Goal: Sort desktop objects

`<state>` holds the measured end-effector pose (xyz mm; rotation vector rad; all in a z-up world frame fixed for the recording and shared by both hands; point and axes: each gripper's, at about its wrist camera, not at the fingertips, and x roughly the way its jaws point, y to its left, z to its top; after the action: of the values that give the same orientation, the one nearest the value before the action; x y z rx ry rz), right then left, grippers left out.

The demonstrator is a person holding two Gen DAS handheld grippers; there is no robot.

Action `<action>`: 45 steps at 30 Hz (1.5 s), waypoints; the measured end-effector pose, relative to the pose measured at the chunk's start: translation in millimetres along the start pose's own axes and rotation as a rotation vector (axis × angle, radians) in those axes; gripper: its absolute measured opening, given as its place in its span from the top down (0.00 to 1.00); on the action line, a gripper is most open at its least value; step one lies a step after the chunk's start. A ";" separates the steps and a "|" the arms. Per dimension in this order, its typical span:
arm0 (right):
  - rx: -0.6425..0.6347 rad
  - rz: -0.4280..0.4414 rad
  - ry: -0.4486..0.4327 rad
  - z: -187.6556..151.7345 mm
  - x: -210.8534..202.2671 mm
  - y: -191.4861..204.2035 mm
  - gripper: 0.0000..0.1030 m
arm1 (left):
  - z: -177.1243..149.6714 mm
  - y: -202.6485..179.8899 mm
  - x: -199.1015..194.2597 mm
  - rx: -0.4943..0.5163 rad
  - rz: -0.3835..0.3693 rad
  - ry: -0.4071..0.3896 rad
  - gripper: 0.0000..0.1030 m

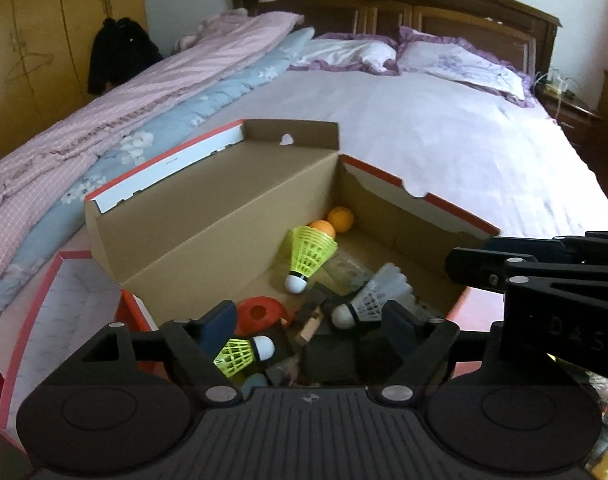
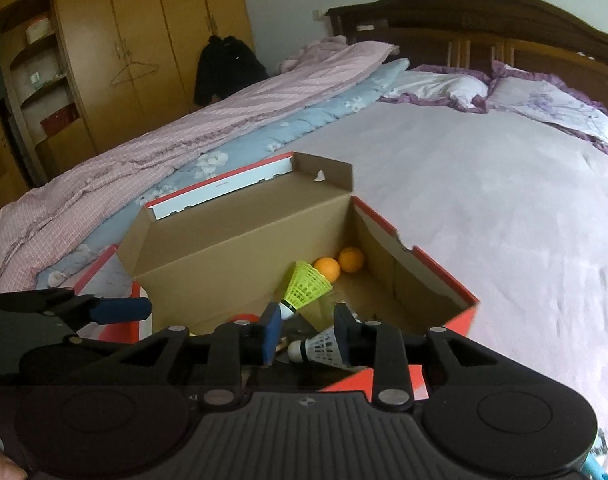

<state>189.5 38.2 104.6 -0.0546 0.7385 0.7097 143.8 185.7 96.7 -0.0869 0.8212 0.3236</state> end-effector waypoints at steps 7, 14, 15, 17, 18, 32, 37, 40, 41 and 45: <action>0.038 -0.031 -0.043 -27.3 -39.9 -11.2 0.60 | -20.7 -16.2 -18.7 0.033 -0.042 -0.018 0.13; 0.122 -0.068 -0.047 -75.0 -80.1 -28.4 0.50 | -58.9 -35.5 -32.8 0.078 -0.092 -0.004 0.06; 0.133 -0.079 -0.045 -84.7 -86.0 -30.4 0.46 | -66.5 -38.0 -34.3 0.082 -0.098 0.000 0.05; 0.151 -0.104 -0.037 -105.2 -97.3 -34.2 0.42 | -82.9 -41.9 -35.7 0.080 -0.109 0.017 0.03; 0.158 -0.118 -0.031 -116.1 -102.9 -36.2 0.39 | -91.7 -44.9 -35.0 0.085 -0.120 0.032 0.02; 0.321 -0.280 0.098 -270.4 -143.7 -47.9 0.17 | -192.9 -97.4 -23.5 0.238 -0.184 0.250 0.02; 0.321 -0.286 0.124 -293.0 -142.9 -40.7 0.15 | -211.3 -107.4 -24.2 0.291 -0.174 0.279 0.02; 0.327 -0.283 0.120 -294.9 -144.8 -39.6 0.14 | -211.7 -110.5 -26.7 0.300 -0.170 0.269 0.02; 0.327 -0.289 0.119 -295.0 -145.0 -40.2 0.14 | -210.7 -111.2 -27.4 0.302 -0.168 0.265 0.02; 0.333 -0.305 0.118 -294.8 -145.9 -43.0 0.14 | -208.2 -112.9 -30.0 0.305 -0.162 0.258 0.01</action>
<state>-36.4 -162.6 -32.2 0.0939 0.9304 0.2887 13.8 29.5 -28.5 0.0915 1.1038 0.0313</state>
